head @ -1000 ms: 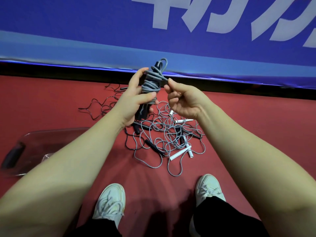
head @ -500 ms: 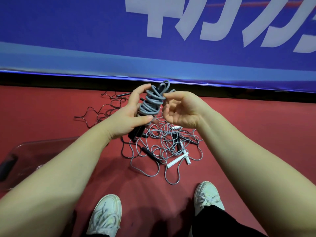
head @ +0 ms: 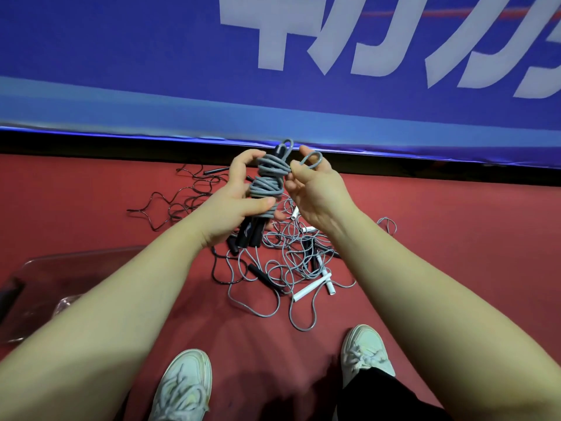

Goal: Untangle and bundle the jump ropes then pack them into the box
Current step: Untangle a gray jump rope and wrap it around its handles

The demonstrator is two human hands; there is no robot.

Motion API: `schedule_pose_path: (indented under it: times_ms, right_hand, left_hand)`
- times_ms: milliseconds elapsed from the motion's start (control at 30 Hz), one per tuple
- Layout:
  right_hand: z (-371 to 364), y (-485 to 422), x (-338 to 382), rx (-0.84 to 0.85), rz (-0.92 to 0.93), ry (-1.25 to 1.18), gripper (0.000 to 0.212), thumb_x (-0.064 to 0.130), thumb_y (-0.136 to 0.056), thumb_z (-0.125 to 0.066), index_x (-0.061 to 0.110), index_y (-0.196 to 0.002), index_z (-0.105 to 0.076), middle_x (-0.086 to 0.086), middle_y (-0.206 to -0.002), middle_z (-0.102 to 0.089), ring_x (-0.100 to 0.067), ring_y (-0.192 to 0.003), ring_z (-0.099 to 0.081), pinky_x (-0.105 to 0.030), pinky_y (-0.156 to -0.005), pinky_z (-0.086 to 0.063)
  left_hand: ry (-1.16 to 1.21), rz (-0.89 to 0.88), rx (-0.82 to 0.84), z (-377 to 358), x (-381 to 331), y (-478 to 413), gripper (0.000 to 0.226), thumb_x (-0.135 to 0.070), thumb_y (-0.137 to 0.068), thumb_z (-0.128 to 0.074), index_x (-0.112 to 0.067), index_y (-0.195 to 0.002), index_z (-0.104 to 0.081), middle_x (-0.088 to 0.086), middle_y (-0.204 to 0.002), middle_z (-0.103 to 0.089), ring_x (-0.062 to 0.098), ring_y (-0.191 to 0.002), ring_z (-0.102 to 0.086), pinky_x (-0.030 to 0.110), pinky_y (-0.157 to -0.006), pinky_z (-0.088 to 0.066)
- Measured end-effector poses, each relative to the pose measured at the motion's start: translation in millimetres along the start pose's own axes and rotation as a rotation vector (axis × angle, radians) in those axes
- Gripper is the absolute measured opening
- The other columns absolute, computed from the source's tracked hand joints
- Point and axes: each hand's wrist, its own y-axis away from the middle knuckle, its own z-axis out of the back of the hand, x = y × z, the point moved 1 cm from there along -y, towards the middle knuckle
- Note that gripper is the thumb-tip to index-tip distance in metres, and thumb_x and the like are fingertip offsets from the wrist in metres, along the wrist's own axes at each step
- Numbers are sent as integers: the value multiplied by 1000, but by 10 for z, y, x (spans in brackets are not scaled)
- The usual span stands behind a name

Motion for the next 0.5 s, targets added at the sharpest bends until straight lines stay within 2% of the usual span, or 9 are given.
schedule_pose_path:
  times_ms: [100,267,333,500]
  right_hand:
    - [42,-24,6,96,-16,251,37,-9,-96,-36,9,-128,-41,-5,-77,-45,-9,-57,-38,-13,-46,-39]
    - [109,2,90,280,58,630,26,0,-101,-31,14,-116,-46,0,-75,-42,-6,-60,-38,-15,-55,-37]
    - [146,21,148,342,32,645,23,7,-103,-29,14,-114,-47,0,-78,-42,-6,-63,-38,-15,-58,-37]
    - [263,40,274,374,-124,406,25,11,-101,-32,10,-93,-56,-2,-79,-50,-10,-64,-46,-18,-59,-40]
  left_hand:
    - [35,20,7,35,9,9,76,3,-82,-57,-55,-125,-32,10,-102,-61,28,-82,-69,27,-67,-54]
    - [41,64,2,15,18,25,59,11,-87,-53,-35,-118,-33,15,-93,-54,26,-71,-69,29,-60,-55]
    - [39,82,8,4,-6,24,53,14,-90,-45,-31,-116,-33,14,-91,-55,23,-69,-70,30,-61,-57]
    - [46,121,61,-5,-29,40,54,14,-91,-43,-30,-120,-32,14,-90,-56,25,-73,-70,32,-64,-59]
